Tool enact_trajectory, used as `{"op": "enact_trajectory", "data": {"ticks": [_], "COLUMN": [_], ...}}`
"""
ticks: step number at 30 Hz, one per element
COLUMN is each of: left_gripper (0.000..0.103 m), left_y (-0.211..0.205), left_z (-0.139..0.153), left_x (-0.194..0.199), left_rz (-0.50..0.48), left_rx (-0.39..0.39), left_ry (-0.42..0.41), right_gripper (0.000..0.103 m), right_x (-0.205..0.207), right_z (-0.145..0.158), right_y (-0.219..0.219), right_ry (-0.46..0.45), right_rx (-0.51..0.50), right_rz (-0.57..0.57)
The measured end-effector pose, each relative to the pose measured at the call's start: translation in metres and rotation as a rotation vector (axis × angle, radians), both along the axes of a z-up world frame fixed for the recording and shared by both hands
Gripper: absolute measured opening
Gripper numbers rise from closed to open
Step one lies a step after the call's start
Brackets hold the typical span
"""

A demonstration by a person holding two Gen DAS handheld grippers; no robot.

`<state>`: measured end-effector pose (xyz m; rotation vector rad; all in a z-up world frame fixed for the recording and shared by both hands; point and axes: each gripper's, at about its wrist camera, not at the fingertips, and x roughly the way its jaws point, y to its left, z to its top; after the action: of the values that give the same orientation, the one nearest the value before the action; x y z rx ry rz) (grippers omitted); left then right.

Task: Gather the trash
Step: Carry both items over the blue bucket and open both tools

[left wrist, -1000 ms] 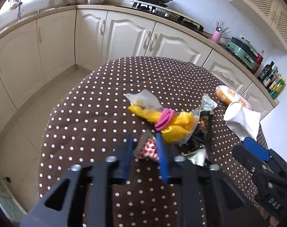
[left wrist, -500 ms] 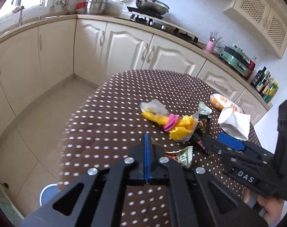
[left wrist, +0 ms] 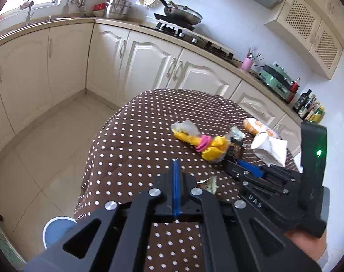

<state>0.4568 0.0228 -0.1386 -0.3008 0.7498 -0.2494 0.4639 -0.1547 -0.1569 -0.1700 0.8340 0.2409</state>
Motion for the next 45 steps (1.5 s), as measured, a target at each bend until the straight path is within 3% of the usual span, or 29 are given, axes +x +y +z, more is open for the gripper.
{"op": "enact_trajectory", "data": {"ticks": [6, 10, 15, 20, 24, 30, 38, 45], "left_gripper": [0.000, 0.000, 0.000, 0.000, 0.000, 0.000, 0.000, 0.000], "left_y": [0.005, 0.019, 0.055, 0.114, 0.159, 0.209, 0.240, 0.248], "left_z": [0.014, 0.027, 0.036, 0.031, 0.015, -0.030, -0.108, -0.160], "left_x": [-0.023, -0.051, -0.093, -0.144, -0.178, -0.203, -0.189, -0.156], "left_rz": [-0.031, -0.025, 0.034, 0.164, 0.275, 0.403, 0.470, 0.439], "left_rx": [-0.050, -0.082, -0.094, -0.073, -0.047, -0.015, -0.010, -0.022], "left_ry": [-0.036, -0.070, -0.101, -0.105, -0.074, 0.026, 0.189, 0.288], "right_gripper": [0.007, 0.007, 0.007, 0.007, 0.007, 0.007, 0.007, 0.007], "right_x": [-0.033, -0.067, -0.104, -0.131, -0.143, -0.153, -0.142, -0.117], "right_z": [0.016, 0.037, 0.060, 0.061, 0.044, -0.010, -0.090, -0.134], "right_y": [-0.012, -0.003, 0.045, 0.110, 0.167, 0.240, 0.288, 0.296], "right_ry": [-0.037, -0.074, -0.104, -0.085, -0.025, 0.103, 0.270, 0.355], "right_rx": [0.092, 0.163, 0.214, 0.243, 0.248, 0.214, 0.138, 0.102], "right_rz": [0.000, 0.057, 0.181, 0.330, 0.431, 0.539, 0.563, 0.524]}}
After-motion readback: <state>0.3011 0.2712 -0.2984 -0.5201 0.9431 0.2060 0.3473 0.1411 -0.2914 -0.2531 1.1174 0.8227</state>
